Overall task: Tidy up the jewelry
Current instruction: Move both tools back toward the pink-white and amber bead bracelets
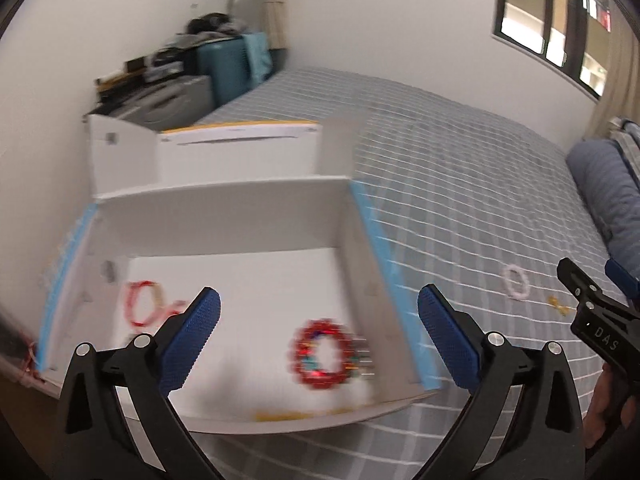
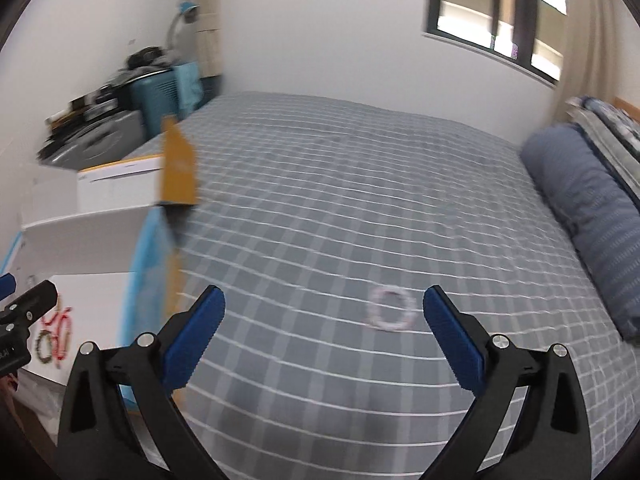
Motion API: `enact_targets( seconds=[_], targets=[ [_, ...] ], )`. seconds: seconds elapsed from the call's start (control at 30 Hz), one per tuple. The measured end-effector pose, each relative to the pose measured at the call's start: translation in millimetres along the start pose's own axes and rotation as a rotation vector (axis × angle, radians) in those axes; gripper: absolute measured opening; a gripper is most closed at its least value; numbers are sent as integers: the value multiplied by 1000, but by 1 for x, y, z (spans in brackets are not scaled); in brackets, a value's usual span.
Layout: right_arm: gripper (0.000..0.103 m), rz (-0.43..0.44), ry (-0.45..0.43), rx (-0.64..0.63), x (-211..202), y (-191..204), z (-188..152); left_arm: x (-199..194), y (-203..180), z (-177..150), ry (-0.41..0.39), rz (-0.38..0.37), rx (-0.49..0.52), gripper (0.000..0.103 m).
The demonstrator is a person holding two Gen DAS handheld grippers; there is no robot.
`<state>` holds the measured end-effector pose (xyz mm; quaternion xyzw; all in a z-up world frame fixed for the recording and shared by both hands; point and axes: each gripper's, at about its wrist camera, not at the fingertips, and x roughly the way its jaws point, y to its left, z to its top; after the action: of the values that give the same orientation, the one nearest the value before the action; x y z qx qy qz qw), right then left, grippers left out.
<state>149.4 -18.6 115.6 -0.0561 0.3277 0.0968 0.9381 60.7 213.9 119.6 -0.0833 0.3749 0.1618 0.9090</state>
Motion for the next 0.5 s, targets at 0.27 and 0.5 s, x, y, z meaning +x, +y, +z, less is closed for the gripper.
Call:
enact_targets(
  seconds=[0.27, 0.5],
  targets=[
    [95, -96, 30, 90, 12, -107, -21, 26, -109, -8, 42, -117, 86, 97],
    [95, -137, 81, 168, 42, -173, -44, 74, -186, -18, 107, -174, 137, 97]
  ],
)
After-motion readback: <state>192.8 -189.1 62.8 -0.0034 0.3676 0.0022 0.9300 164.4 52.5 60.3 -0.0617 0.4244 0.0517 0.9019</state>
